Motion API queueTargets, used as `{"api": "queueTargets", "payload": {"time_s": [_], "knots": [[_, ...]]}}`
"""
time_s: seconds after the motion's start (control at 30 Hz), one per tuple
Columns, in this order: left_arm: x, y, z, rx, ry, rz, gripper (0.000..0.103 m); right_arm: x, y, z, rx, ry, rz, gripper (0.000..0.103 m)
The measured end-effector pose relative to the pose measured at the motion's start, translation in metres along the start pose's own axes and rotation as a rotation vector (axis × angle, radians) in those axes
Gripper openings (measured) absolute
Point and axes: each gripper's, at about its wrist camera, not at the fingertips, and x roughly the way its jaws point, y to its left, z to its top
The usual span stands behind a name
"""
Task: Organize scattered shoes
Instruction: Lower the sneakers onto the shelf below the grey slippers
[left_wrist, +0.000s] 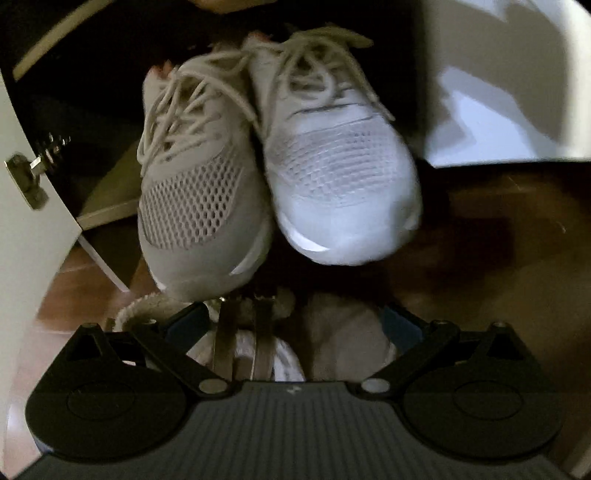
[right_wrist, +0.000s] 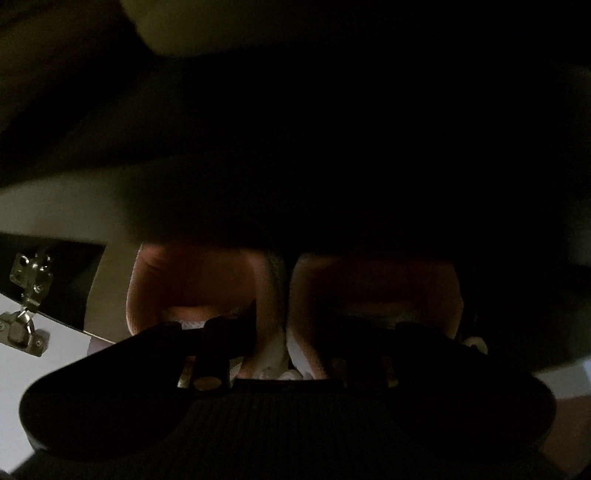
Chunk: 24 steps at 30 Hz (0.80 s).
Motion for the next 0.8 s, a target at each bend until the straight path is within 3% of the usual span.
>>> {"api": "queueTargets", "payload": {"time_s": [0.13, 0.27, 0.37, 0.43, 0.47, 0.5, 0.53, 0.6, 0.8], "knots": [[0.0, 0.019, 0.011, -0.057, -0.037, -0.044, 0.1, 0.005, -0.003, 0.005, -0.037, -0.027, -0.009, 0.026], [0.0, 0.037, 0.015, -0.147, -0.042, -0.103, 0.1, 0.0, -0.012, -0.003, -0.148, -0.119, -0.007, 0.036], [-0.001, 0.043, 0.013, -0.16, -0.048, -0.137, 0.1, -0.003, -0.018, -0.009, -0.232, -0.188, -0.006, 0.043], [-0.002, 0.043, 0.01, -0.148, -0.055, -0.142, 0.1, -0.007, -0.023, -0.014, -0.292, -0.245, -0.01, 0.057], [-0.003, 0.043, 0.009, -0.145, -0.057, -0.143, 0.1, -0.012, -0.024, -0.019, -0.331, -0.297, -0.029, 0.085], [-0.003, 0.043, 0.008, -0.143, -0.058, -0.143, 0.1, -0.016, -0.025, -0.025, -0.368, -0.35, -0.056, 0.103], [-0.003, 0.043, 0.008, -0.145, -0.06, -0.145, 0.1, -0.022, -0.027, -0.033, -0.427, -0.429, -0.08, 0.102], [-0.003, 0.044, 0.007, -0.149, -0.06, -0.151, 0.1, -0.031, -0.032, -0.044, -0.51, -0.498, -0.056, 0.102], [-0.005, 0.043, 0.004, -0.056, -0.053, -0.159, 0.1, -0.079, -0.066, -0.079, -0.491, -0.503, -0.004, 0.1]]}}
